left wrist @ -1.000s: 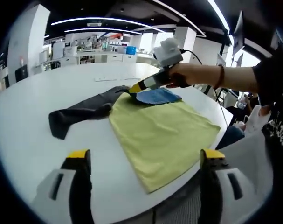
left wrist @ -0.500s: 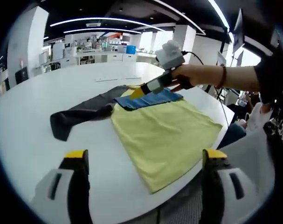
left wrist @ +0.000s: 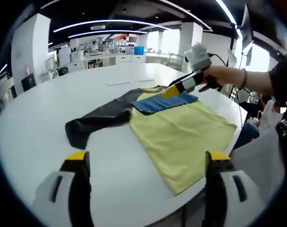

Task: Fold the garment on the visible template until the final outline fits inside the template.

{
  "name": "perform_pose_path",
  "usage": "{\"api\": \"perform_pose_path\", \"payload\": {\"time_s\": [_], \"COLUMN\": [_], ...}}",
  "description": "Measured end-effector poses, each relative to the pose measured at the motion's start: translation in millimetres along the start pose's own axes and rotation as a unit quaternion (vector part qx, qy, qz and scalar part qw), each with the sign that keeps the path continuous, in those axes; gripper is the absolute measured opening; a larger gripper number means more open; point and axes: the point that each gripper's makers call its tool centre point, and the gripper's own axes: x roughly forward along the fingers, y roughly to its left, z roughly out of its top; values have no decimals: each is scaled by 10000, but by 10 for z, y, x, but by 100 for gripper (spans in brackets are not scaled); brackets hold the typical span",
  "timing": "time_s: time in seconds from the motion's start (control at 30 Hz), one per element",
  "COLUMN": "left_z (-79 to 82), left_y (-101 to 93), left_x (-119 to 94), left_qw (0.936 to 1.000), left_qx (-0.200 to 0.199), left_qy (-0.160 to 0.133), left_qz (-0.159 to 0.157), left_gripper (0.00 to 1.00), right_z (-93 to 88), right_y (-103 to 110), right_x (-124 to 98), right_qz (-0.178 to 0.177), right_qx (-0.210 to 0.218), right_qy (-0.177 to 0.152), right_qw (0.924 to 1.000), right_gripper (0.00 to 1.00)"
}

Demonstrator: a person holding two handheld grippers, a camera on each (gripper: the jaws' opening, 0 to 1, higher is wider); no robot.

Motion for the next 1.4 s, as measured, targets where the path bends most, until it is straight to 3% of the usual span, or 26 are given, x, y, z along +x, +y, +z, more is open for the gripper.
{"api": "perform_pose_path", "payload": {"time_s": [0.43,0.73,0.97,1.2,1.4], "left_z": [33,134,179,150,79], "left_y": [334,546,706,880,1066], "left_x": [1,59,124,232,348], "left_qw": [9994,9983,9972,9960,9946], "left_qx": [-92,-61,-110,-179,-103], "left_qy": [-67,-181,-238,-191,-98], "left_qz": [313,553,700,857,1028], "left_gripper": [99,89,80,64,63], "right_z": [-210,-414,-656,-843,-987], "right_y": [-317,-527,-532,-507,-459], "right_x": [-647,-1137,-1431,-1638,-1783], "right_qz": [-129,-345,-354,-427,-441], "right_qx": [76,-32,-296,-402,-272], "right_qy": [-163,-399,-293,-188,-112], "right_qw": [9998,9986,9985,9981,9986], "right_gripper": [100,100,100,100,100]}}
